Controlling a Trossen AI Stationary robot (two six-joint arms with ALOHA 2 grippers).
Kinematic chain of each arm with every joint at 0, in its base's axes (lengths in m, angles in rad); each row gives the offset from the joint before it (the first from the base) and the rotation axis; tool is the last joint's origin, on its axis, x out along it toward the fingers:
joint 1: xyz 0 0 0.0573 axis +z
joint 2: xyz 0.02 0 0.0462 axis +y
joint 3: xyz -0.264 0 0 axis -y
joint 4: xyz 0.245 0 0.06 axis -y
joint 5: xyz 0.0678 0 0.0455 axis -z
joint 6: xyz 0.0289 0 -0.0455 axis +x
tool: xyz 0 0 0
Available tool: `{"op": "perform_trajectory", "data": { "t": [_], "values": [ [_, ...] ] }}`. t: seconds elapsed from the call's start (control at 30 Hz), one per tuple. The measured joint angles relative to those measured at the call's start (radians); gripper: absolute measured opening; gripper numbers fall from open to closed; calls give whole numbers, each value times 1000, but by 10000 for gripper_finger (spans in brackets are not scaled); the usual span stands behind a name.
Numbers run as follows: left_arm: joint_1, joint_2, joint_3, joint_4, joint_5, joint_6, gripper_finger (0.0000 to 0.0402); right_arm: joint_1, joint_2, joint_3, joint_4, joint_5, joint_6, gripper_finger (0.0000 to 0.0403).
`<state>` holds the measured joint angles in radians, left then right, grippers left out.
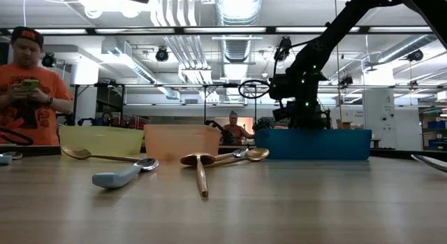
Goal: Sort silverware by color (type)
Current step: Put the yellow spoon into the blue bin, then put the blue spoon into the orange bin
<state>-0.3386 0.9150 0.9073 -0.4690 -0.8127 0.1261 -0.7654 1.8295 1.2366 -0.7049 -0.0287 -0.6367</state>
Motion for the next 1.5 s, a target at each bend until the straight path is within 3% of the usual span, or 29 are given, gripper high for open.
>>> {"op": "perform_trajectory", "data": {
  "t": [0.4,0.73,1.1,1.5],
  "values": [
    [0,0,0,0,0,0,168,0,-12,24,-58,59,-17,40],
    [0,0,0,0,0,0,168,0,-12,19,-60,58,-3,100],
    [0,0,0,0,0,-4,168,8,-34,81,-169,57,101,98],
    [0,0,0,0,1,-56,168,114,-210,74,-143,54,257,85]
  ]
}}
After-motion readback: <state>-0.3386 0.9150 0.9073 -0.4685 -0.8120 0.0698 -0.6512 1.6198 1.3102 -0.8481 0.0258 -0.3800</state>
